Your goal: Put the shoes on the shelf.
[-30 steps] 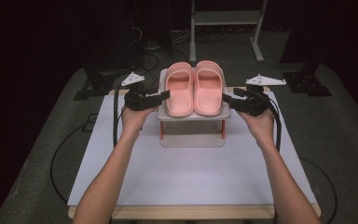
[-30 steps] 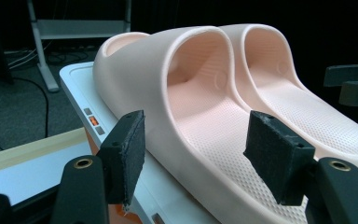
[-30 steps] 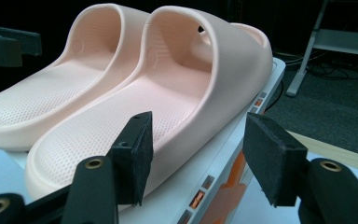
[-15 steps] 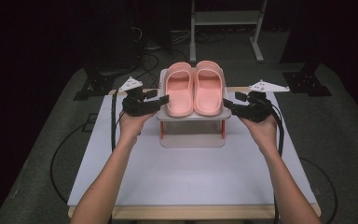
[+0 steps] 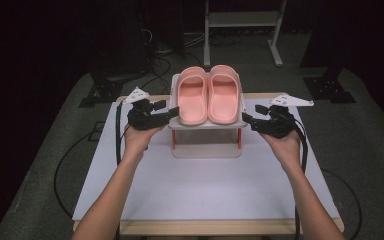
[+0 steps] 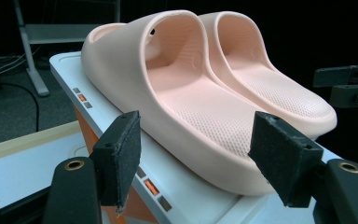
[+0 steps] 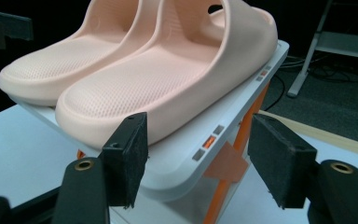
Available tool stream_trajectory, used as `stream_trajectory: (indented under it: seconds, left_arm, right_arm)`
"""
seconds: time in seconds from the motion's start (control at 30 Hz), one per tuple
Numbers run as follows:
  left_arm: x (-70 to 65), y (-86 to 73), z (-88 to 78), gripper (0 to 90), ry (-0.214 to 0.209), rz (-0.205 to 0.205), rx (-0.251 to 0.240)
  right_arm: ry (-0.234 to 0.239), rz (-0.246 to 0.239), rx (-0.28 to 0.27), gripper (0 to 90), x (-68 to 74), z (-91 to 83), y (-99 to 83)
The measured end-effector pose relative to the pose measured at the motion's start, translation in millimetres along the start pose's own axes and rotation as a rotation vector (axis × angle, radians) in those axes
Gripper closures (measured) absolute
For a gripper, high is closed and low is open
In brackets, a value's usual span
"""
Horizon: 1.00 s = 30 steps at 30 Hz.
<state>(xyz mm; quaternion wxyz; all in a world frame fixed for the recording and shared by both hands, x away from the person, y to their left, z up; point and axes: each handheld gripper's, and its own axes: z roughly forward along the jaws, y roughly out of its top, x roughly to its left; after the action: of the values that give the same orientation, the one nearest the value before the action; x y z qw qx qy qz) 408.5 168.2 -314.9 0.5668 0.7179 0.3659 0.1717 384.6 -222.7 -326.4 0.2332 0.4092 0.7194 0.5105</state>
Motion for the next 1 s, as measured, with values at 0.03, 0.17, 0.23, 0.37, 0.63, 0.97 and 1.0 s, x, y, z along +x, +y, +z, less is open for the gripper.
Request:
stream_trajectory:
  seconds: [0.03, 0.17, 0.23, 0.37, 0.63, 0.97, 1.0]
  left_arm:
    - [-0.4, -1.6, -1.5, 32.7, 0.0, 0.0, 0.003]
    - [-1.7, -4.1, -4.4, 31.5, 0.0, 0.005, -0.002]
    - [-2.0, -5.4, -5.8, 30.8, -0.001, 0.009, -0.001]
    - [-3.0, -9.1, -8.6, 30.1, -0.004, 0.014, 0.001]
    - [-4.1, -19.2, -14.4, 28.2, -0.005, 0.011, 0.008]
    - [-7.8, -31.7, -17.9, 25.7, -0.014, 0.018, 0.016]
    - [-7.8, -31.7, -17.9, 25.6, -0.014, 0.018, 0.016]
  right_arm:
    - [0.004, 0.003, -0.002, 37.2, -0.2, -1.4, -2.7]
    - [0.005, 0.004, 0.002, 36.9, 0.1, -3.0, -7.2]
    - [0.007, 0.003, 0.0, 36.7, 0.0, -4.4, -9.2]
    - [0.01, 0.005, 0.001, 35.9, 1.0, -6.9, -12.5]
    - [0.018, 0.003, 0.002, 34.9, 1.6, -11.0, -20.2]
    - [0.024, 0.023, 0.004, 33.6, 1.0, -14.7, -33.1]
    - [0.024, 0.023, 0.004, 33.6, 1.0, -14.7, -33.1]
